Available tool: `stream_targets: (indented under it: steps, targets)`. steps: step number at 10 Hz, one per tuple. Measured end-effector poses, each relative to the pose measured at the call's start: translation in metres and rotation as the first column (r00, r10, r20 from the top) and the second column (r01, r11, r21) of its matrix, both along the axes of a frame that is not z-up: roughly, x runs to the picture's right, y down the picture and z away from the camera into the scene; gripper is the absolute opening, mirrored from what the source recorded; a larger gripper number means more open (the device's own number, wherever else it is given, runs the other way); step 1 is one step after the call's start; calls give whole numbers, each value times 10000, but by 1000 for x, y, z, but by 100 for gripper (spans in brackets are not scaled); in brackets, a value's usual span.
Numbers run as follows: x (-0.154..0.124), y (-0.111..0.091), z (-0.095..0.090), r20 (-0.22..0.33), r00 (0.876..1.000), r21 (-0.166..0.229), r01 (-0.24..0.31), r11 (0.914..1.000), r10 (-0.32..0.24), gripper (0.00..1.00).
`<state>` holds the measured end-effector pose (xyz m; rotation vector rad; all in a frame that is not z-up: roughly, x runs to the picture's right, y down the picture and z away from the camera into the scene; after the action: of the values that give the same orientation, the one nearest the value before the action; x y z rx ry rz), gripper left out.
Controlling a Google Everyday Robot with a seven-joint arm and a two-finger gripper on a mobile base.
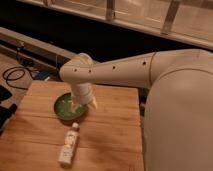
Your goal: Place the bottle in the ceramic bowl
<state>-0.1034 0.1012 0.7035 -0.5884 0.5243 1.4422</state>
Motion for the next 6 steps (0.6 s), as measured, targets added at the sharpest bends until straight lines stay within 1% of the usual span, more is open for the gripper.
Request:
stream_targets:
  steps: [2,3,4,5,6]
  targets:
    - [-1,2,-1,78,10000,75,52,10000,-53,65]
    - [-2,7,-4,286,9994,164,186,9997,-191,65]
    - [-3,16,-10,478,9982,245,352,9991,-363,65]
    - [-6,31,-17,640,9968,311,452,9985,-471,65]
    - [-11,57,-29,795,9956,361,466,9983,-493,65]
